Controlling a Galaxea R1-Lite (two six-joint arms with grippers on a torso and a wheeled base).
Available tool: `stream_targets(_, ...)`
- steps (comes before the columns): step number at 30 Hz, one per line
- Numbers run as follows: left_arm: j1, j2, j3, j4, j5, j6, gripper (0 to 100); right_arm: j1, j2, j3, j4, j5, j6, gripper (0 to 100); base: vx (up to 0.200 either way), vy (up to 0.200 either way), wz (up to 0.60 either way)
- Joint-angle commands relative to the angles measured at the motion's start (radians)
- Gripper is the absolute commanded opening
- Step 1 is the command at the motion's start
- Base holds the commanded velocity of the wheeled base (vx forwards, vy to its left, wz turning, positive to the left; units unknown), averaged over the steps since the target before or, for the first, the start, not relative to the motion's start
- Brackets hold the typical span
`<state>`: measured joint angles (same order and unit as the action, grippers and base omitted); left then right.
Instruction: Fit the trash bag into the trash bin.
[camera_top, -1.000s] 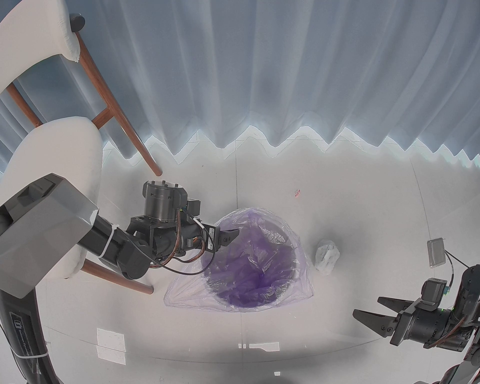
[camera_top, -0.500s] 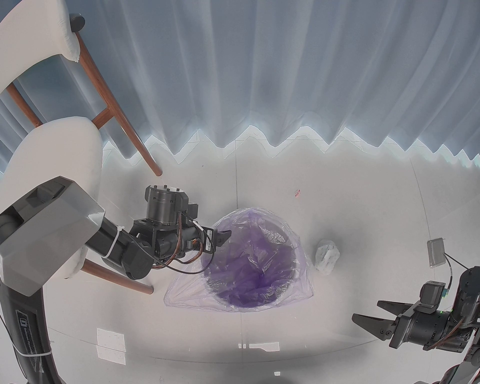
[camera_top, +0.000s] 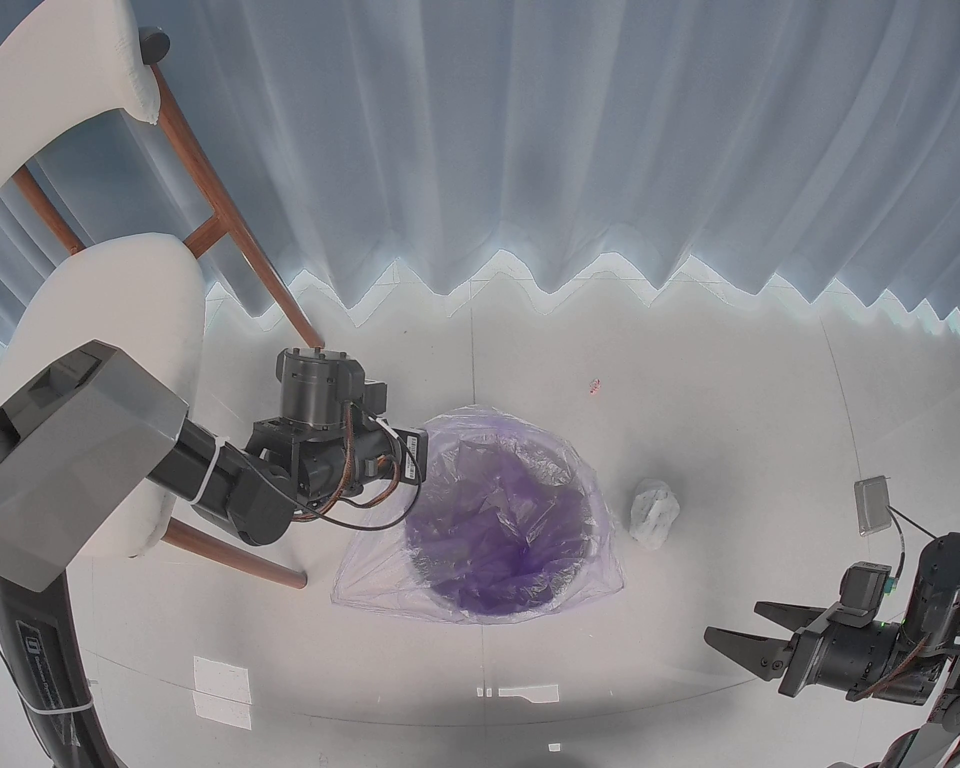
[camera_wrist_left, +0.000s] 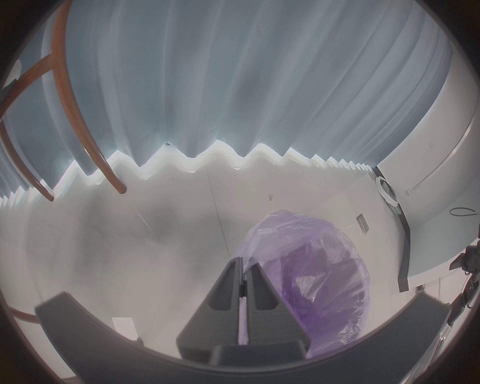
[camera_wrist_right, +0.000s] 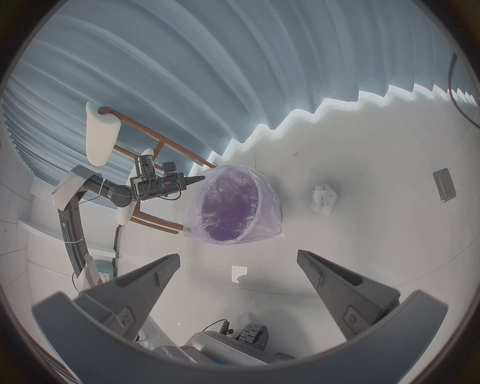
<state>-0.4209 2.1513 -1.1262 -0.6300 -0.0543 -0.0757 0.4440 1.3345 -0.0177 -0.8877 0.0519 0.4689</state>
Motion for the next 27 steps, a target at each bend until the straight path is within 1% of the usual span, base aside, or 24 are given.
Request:
stream_targets(1,0.027,-0.013,-0.001,0.001,-0.001,-0.001,0,0.001,0.0,0.016,-0.001,0.0,-0.001,100,0.0,0.0,0.0)
stream_targets(7,0.06,0.022,-0.012,0.004,-0.007,-0.002,0,0.001,-0.001,0.016,-0.001,-0.001,-0.003,100,0.0,0.0,0.0)
stream_targets(10,0.088,0.085,-0.08,0.004,-0.012,-0.013,0,-0.001,-0.001,0.016,-0.001,-0.003,0.0,100,0.0,0.0,0.0)
stream_targets(12,0.09,0.102,-0.098,0.004,-0.012,-0.029,0,-0.001,-0.001,0.016,-0.001,-0.003,0.002,100,0.0,0.0,0.0)
stream_targets(13,0.088,0.122,-0.126,0.006,-0.012,-0.058,0,-0.001,-0.001,0.016,-0.001,-0.003,0.002,100,0.0,0.0,0.0)
stream_targets(14,0.088,0.122,-0.126,0.006,-0.012,-0.058,0,-0.001,-0.001,0.016,-0.001,-0.003,0.002,100,0.0,0.0,0.0)
stream_targets(15,0.083,0.148,-0.155,0.006,-0.01,-0.084,0,-0.001,0.0,0.016,-0.001,-0.003,0.002,100,0.0,0.0,0.0)
stream_targets(22,0.07,0.237,-0.228,0.003,-0.01,-0.09,0,-0.001,-0.001,0.016,0.001,-0.003,0.004,100,0.0,0.0,0.0)
stream_targets(27,0.08,0.294,-0.28,0.003,-0.012,-0.107,0,-0.001,0.0,0.016,0.018,-0.003,0.004,100,0.0,0.0,0.0)
